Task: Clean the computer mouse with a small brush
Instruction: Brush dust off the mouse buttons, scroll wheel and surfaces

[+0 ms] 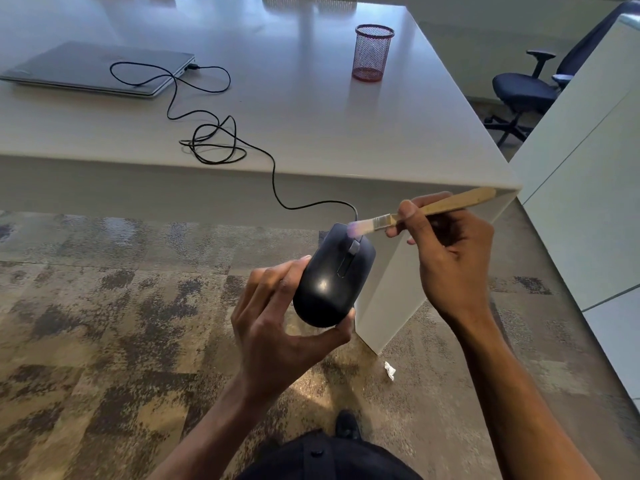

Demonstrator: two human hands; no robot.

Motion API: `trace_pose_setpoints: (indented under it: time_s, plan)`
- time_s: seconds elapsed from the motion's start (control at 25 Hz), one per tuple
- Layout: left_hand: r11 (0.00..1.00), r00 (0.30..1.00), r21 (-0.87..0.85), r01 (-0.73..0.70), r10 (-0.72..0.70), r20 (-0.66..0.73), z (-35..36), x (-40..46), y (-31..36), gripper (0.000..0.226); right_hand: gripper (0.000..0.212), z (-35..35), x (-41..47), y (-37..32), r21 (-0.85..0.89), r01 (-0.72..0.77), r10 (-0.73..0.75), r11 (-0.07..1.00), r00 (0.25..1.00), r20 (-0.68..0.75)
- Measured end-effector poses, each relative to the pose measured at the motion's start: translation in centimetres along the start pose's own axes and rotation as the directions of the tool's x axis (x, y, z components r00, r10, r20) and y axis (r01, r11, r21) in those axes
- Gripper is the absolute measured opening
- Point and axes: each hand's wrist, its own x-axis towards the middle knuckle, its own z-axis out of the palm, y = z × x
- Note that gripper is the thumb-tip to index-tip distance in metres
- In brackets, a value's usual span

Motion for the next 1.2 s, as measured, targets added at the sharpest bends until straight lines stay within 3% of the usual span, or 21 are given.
trace_pose_setpoints:
  time_s: [0.12,0.28,0.52,0.64,0.72,0.84,0.96,1.08,1.2]
  plan:
    - [1.000,1.000,0.009,-0.007,0.007,0.007,0.3,0.0,0.1,0.063,0.008,-0.1,0.3,-0.2,0.006,0.022,-0.022,1.000,0.999,-0.038]
    - [1.000,1.000,0.014,-0.022,0.022,0.000,0.5,0.2,0.0,0.061,0.014,0.1,0.1,-0.6,0.200,0.057,-0.094,0.978,0.979,0.180]
    - [1.000,1.000,-0.002,-0.016,0.016,-0.007,1.0,0.3,0.3,0.062,0.010,0.0,1.1,0.7,-0.008,-0.057,0.057,0.998,0.997,-0.050]
    - [1.000,1.000,-0.002,-0.021,0.021,-0.012,1.3,0.4,0.4,0.062,0.011,-0.1,1.0,0.6,0.142,0.007,-0.012,0.990,0.999,0.032]
    - [1.000,0.999,-0.003,-0.031,0.031,-0.012,1.6,0.5,0.4,0.062,0.011,-0.2,1.0,0.7,0.139,0.015,-0.028,0.990,0.995,0.091]
    - [1.000,1.000,-0.005,-0.024,0.024,-0.002,1.9,0.5,0.4,0.061,0.008,-0.2,1.3,1.3,-0.048,-0.015,0.015,0.999,1.000,-0.007]
    - [0.999,1.000,-0.029,0.020,-0.020,0.001,2.2,0.6,0.5,0.060,0.010,-0.7,1.4,1.4,-0.034,-0.045,0.041,0.998,0.994,-0.100]
    - [0.993,0.996,-0.075,0.090,-0.090,0.003,2.4,0.7,0.6,0.062,0.012,-1.5,1.0,1.3,0.050,-0.013,0.015,0.999,0.999,-0.044]
    - [0.989,0.992,-0.070,0.130,-0.130,0.004,2.7,1.0,0.8,0.062,0.012,-2.2,0.2,1.1,0.187,0.008,-0.027,0.982,0.995,0.101]
